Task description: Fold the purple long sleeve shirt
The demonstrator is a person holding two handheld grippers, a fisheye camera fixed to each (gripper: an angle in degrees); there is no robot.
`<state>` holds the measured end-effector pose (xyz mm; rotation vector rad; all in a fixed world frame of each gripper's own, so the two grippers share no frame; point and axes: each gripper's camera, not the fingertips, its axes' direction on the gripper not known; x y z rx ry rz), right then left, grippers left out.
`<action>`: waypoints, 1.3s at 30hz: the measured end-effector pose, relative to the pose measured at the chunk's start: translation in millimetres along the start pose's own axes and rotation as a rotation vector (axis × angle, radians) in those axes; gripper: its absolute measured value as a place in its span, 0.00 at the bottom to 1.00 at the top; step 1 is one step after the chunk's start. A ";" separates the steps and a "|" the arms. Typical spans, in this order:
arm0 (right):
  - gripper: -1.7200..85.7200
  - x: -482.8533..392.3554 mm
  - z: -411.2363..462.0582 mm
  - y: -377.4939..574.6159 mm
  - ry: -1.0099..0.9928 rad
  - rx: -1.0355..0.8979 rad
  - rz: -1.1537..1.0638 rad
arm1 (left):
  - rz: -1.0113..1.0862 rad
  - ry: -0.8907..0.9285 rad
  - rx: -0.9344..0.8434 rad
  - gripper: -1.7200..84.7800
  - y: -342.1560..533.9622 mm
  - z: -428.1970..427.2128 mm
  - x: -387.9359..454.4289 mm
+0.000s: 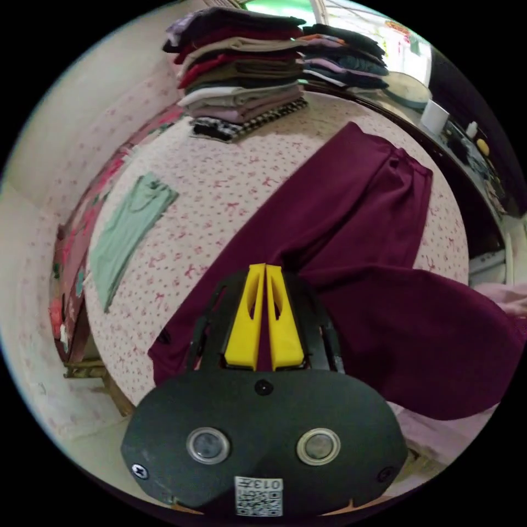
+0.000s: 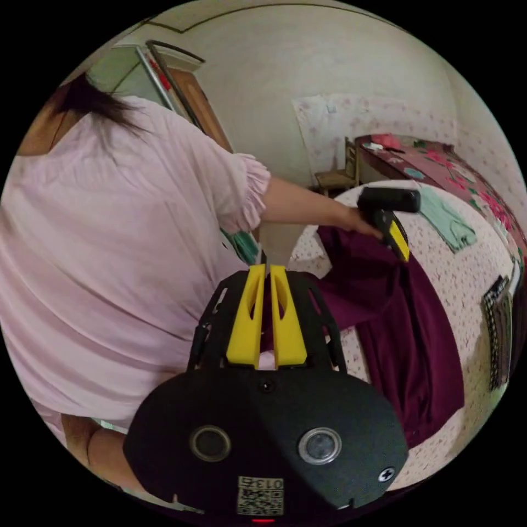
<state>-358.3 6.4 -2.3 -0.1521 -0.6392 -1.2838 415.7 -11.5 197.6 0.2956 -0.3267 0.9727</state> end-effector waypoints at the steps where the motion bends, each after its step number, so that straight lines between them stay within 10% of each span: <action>1: 0.03 2.6 -6.0 -4.2 -0.020 0.027 -0.035 | 0.082 0.082 -0.060 0.02 -5.6 12.1 3.5; 11: 0.03 131.4 -87.2 42.7 0.024 0.382 0.167 | 0.049 0.216 -0.042 0.02 5.4 18.7 -38.8; 27: 0.17 142.0 103.5 144.2 0.064 -0.444 0.314 | 0.023 -0.044 0.040 0.02 43.2 -11.1 29.0; 39: 0.05 171.7 77.7 190.4 0.013 -0.344 0.256 | 0.040 -0.130 -0.031 0.02 68.5 -14.8 66.0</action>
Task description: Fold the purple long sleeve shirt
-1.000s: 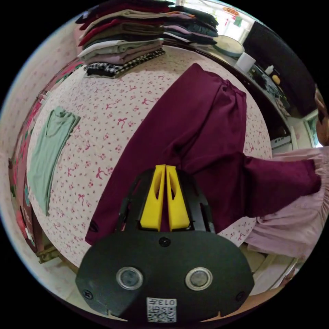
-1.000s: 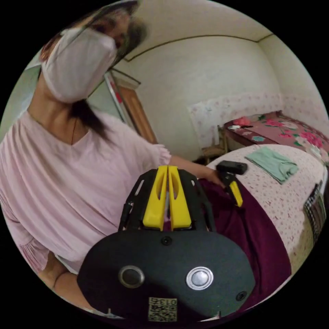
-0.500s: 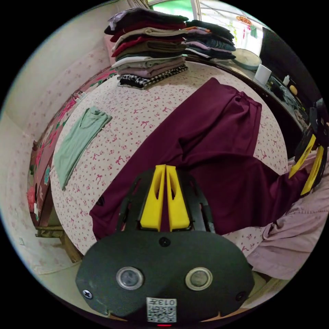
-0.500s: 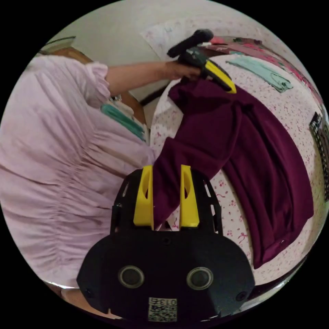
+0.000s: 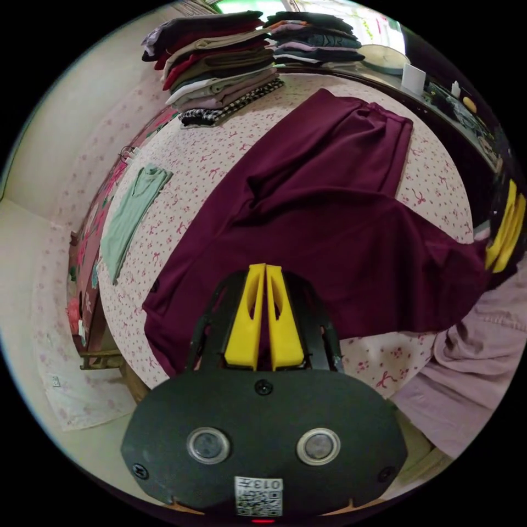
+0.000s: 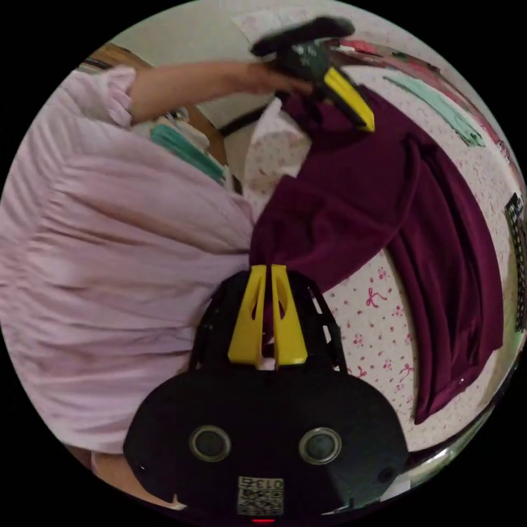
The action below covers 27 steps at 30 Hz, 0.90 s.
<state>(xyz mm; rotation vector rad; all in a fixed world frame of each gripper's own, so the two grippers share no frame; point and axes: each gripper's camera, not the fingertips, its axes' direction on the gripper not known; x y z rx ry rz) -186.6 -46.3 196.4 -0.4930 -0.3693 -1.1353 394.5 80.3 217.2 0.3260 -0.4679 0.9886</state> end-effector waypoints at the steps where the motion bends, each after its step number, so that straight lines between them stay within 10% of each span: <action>1: 0.04 4.3 -13.6 2.8 -0.035 0.059 -0.007 | -0.010 0.000 -0.002 0.02 1.1 -1.0 -4.1; 7: 0.04 106.0 -151.3 68.7 -0.192 0.753 0.198 | -0.178 0.019 0.070 0.02 6.7 -19.2 -52.3; 10: 0.05 212.1 -158.2 138.2 -0.276 1.050 0.658 | -0.340 0.048 0.068 0.02 14.3 -18.7 -85.0; 16: 0.09 309.1 -95.8 234.1 -0.228 0.994 1.150 | -0.546 0.038 -0.006 0.02 40.5 -3.0 -115.7; 27: 0.17 322.9 -127.0 201.1 0.061 0.748 0.965 | -0.295 0.053 0.084 0.07 -3.6 -9.5 -55.3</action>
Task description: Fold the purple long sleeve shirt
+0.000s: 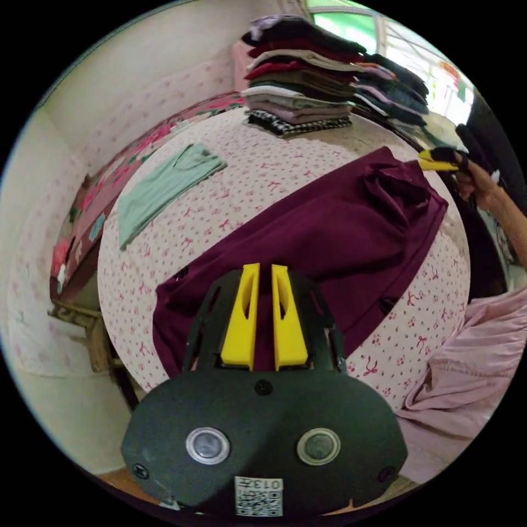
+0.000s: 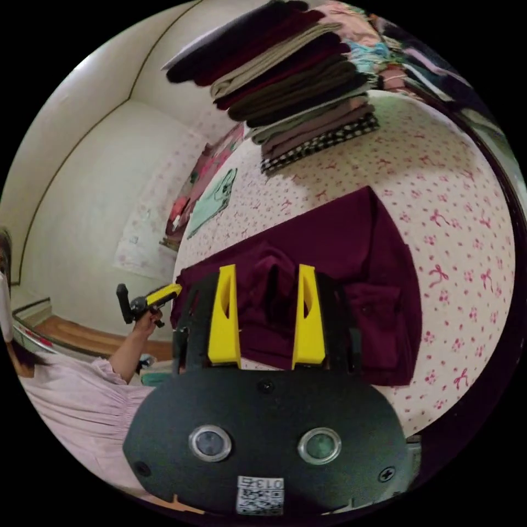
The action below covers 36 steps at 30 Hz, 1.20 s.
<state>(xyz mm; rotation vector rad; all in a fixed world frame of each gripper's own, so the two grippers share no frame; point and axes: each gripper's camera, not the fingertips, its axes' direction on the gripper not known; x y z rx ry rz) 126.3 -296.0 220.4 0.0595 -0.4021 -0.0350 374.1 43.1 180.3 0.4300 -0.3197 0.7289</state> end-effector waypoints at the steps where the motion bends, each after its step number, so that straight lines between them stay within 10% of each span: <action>1: 0.15 -7.8 15.0 -5.6 0.056 -0.059 -0.032 | 0.050 -0.021 -0.007 0.09 -8.5 4.5 11.3; 10: 0.05 -56.4 12.8 -43.2 0.062 -0.109 -0.356 | 0.229 0.014 -0.176 0.03 -31.3 42.8 34.0; 17: 0.03 12.8 -3.8 -51.4 0.273 -0.058 0.000 | 0.157 0.005 -0.178 0.02 -19.3 30.9 18.9; 27: 0.03 -103.0 161.1 -48.8 0.475 -0.331 -0.415 | 0.216 -0.061 -0.218 0.02 -29.3 49.9 44.0; 36: 0.02 -205.2 169.6 -36.4 0.428 -0.090 -0.622 | -0.012 -0.166 -0.105 0.02 10.5 19.6 -3.3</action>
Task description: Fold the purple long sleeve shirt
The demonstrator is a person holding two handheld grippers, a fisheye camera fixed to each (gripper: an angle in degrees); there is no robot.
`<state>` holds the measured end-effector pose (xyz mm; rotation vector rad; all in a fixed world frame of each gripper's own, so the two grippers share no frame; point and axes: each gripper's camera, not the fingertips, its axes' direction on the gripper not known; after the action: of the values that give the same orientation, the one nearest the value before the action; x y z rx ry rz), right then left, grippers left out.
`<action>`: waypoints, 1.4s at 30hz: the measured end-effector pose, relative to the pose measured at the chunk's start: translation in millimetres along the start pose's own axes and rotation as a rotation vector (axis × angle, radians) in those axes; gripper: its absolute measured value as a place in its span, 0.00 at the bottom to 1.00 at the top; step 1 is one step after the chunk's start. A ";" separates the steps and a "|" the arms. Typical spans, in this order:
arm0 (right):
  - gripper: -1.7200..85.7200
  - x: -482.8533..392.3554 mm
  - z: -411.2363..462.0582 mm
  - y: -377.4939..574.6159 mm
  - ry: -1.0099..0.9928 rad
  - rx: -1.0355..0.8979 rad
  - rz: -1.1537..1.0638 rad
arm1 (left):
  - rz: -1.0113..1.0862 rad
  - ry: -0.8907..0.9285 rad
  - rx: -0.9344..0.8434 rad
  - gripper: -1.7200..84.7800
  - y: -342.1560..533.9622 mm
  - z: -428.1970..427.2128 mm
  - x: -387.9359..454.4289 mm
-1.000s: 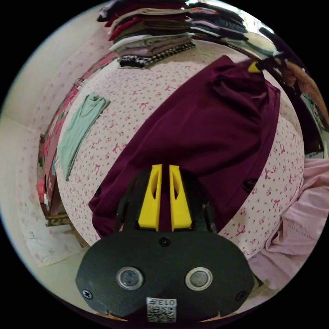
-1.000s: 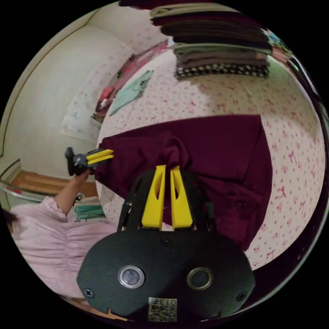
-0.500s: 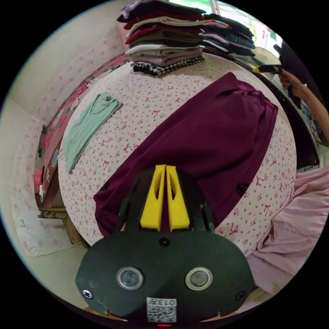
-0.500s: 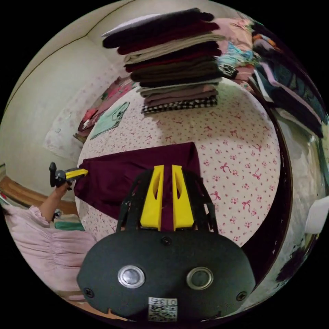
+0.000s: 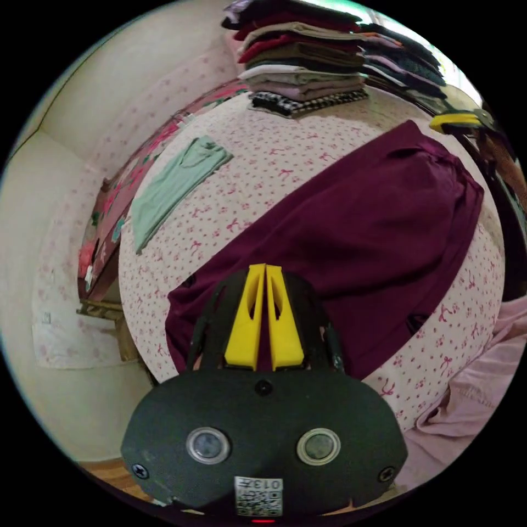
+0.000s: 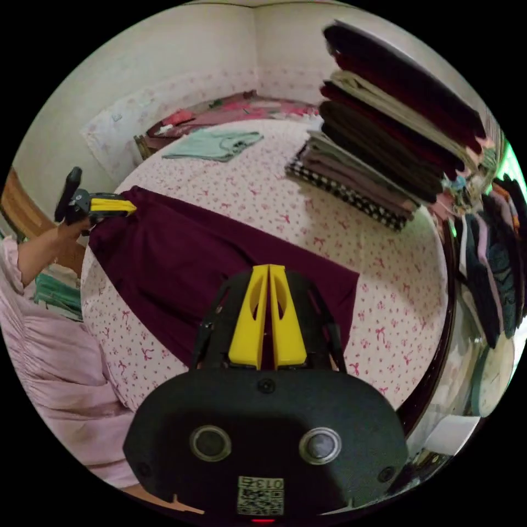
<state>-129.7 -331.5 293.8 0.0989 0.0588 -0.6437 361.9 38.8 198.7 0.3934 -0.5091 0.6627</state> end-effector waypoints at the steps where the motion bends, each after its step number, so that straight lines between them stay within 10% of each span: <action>1: 0.02 -21.3 4.5 -8.4 -0.003 0.026 -0.058 | -0.023 0.010 -0.034 0.02 1.9 7.7 -7.5; 10: 0.02 -108.0 85.0 -56.9 -0.027 -0.197 -0.184 | -0.173 0.087 -0.041 0.02 49.6 14.0 -51.9; 20: 0.03 -221.9 85.1 -198.1 -0.331 0.060 -0.412 | -0.807 0.226 -0.025 0.12 245.4 -17.3 -121.9; 42: 0.06 -434.2 291.3 -381.1 -0.408 -0.411 -0.723 | -0.740 0.416 0.016 0.07 276.7 3.6 -119.2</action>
<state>-698.7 -408.0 592.3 -0.4725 -0.1768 -1.3467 96.1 180.1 185.2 0.4100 0.0558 0.0209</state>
